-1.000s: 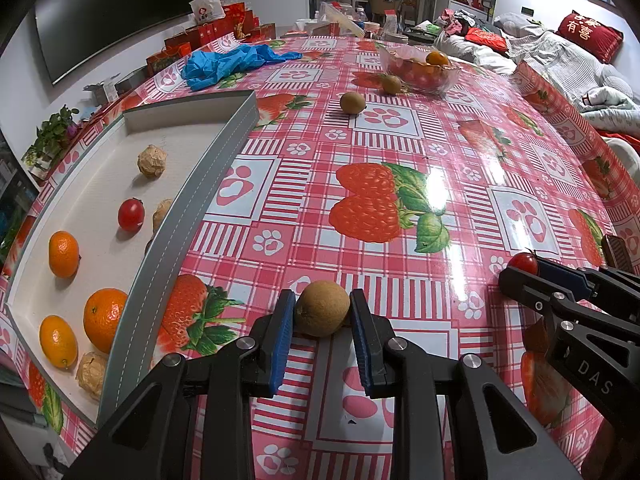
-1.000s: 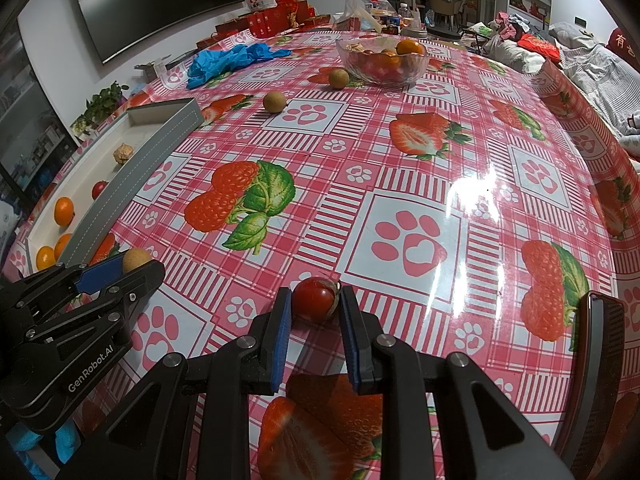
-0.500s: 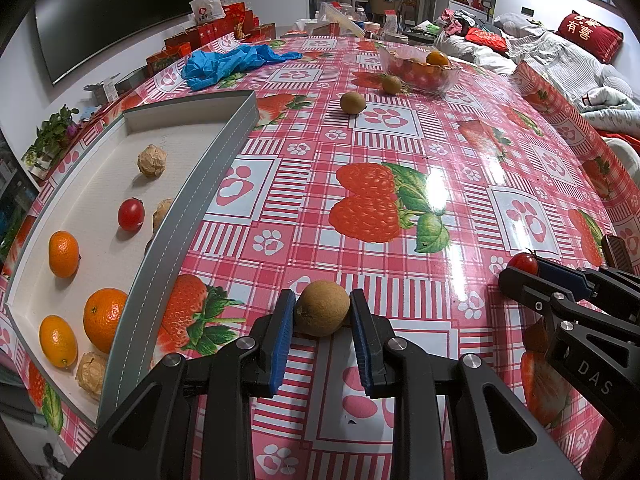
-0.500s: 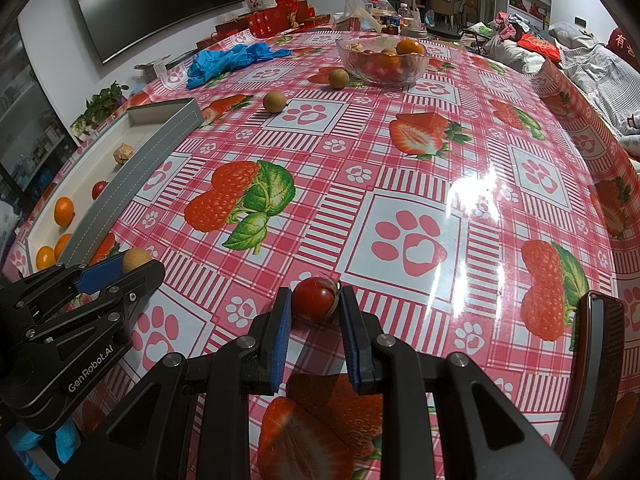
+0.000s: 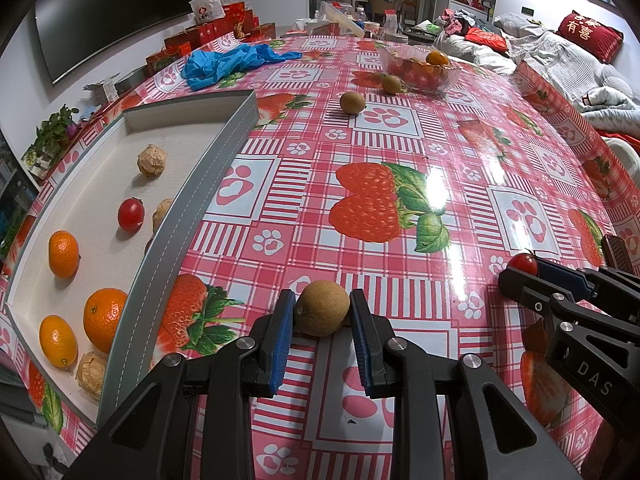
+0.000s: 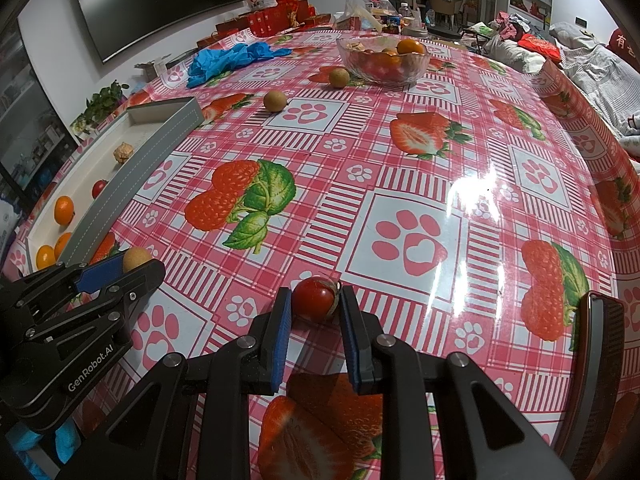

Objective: Organize fruits

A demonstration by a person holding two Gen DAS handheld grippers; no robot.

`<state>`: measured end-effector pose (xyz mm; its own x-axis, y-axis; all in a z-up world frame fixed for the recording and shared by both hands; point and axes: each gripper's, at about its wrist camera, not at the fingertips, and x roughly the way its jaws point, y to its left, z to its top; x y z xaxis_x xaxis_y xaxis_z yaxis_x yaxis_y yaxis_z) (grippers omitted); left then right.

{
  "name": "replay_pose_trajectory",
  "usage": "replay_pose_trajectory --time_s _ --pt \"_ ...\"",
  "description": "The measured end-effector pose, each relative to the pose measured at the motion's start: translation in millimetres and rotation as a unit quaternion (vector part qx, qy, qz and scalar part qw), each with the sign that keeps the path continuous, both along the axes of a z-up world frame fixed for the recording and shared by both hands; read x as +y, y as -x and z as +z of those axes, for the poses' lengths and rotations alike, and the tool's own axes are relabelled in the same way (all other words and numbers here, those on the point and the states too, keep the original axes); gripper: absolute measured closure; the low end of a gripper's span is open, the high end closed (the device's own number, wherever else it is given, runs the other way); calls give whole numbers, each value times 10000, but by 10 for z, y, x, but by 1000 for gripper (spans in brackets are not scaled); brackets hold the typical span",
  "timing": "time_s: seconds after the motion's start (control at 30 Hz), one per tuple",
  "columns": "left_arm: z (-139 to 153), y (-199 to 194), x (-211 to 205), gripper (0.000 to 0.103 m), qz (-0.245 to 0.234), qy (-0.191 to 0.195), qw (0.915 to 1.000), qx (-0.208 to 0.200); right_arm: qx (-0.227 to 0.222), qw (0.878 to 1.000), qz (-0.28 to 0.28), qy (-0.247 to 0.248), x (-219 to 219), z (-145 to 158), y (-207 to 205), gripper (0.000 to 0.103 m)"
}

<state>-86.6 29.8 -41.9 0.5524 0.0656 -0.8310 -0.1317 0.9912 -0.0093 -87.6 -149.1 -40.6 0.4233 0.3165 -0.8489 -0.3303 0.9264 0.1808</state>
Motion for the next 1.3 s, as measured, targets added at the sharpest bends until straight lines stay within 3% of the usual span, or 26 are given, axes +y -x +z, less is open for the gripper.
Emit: replay_pose_trajectory --time_s 0.63,0.83,1.3 --pt "4 -1 8 74 -47 38 10000 55 52 10000 0 -31 1 5 -7 77" --pt "27 33 -16 74 -107 301 9994 159 219 9996 -7 -180 -9 7 -16 77" --pt "388 74 236 74 -107 520 9985 -97 153 9989 178 -415 197 394 -161 77"
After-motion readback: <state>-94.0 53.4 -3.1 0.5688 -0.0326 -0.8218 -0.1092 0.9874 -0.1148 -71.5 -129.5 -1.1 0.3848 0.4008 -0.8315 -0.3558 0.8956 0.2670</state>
